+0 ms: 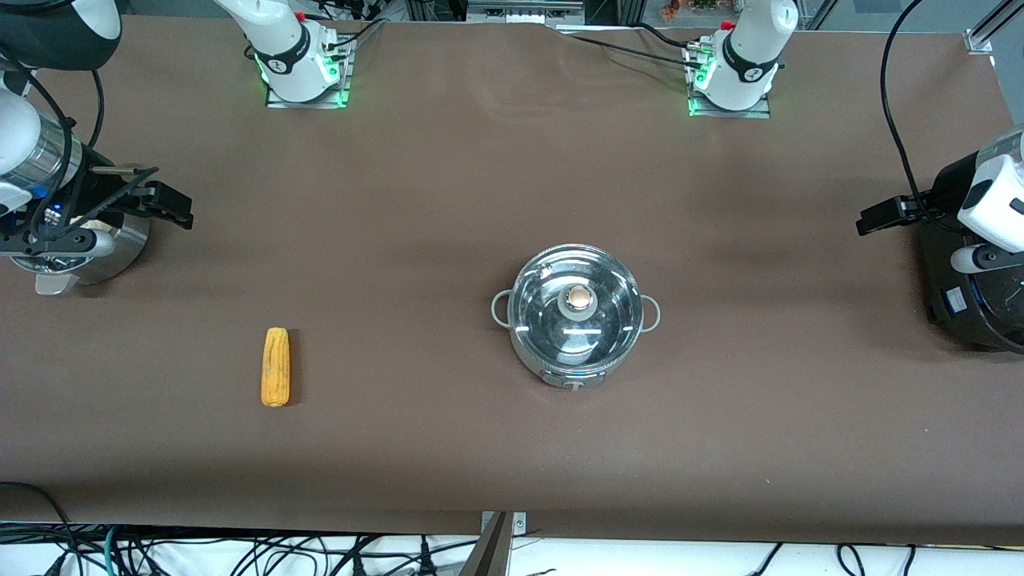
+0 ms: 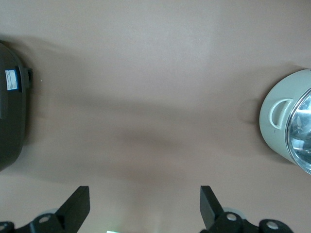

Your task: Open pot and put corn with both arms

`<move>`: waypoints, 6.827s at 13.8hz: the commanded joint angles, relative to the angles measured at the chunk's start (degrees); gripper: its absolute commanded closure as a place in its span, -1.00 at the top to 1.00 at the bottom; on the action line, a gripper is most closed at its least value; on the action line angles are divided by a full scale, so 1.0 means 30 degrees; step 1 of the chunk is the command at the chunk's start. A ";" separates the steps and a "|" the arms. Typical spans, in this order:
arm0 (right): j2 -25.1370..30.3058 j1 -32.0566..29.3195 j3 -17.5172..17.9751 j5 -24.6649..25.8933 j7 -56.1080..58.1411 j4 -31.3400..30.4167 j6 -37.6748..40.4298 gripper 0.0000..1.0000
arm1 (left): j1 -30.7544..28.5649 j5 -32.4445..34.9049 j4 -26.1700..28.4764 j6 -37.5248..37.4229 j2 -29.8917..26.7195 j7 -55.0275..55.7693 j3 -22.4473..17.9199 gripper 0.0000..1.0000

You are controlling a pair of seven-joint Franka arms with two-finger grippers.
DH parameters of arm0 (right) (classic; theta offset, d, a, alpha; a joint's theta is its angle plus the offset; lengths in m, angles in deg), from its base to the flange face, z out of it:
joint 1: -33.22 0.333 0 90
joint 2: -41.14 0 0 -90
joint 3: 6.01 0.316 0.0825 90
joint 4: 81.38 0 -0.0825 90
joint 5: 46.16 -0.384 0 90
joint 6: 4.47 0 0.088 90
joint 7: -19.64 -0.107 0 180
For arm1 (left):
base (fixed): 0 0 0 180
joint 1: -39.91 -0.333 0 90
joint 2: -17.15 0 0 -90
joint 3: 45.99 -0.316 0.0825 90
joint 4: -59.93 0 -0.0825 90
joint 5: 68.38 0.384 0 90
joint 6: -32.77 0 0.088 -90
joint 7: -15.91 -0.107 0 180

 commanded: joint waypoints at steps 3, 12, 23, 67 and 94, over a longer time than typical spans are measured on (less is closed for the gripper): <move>-0.0247 -0.0168 0.0071 -0.0213 -0.0003 0.0407 0.0089 1.00 | -0.0363 -0.0068 -0.0215 0.0277 0.0072 -0.0601 -0.0247 1.00; -0.0247 -0.0168 0.0071 -0.0183 0.0026 0.0407 0.0089 1.00 | -0.0631 0.0310 -0.0745 0.0159 0.0132 -0.0631 -0.0130 1.00; -0.0247 -0.0168 0.0070 -0.0183 -0.0003 0.0407 0.0089 1.00 | -0.0661 0.0985 -0.0656 0.0100 0.0102 -0.1803 -0.0042 1.00; -1.1878 -0.0549 0.0129 -0.0007 0.3100 -0.2231 -1.7870 -0.51 | 0.3024 0.0951 0.0165 0.6629 0.4080 0.7185 0.8191 1.00; -0.7454 -0.0462 0.0656 -0.1267 0.3044 0.8551 0.2256 -0.86 | 0.6429 0.5438 -0.5022 0.8862 1.1236 1.0766 0.7106 0.87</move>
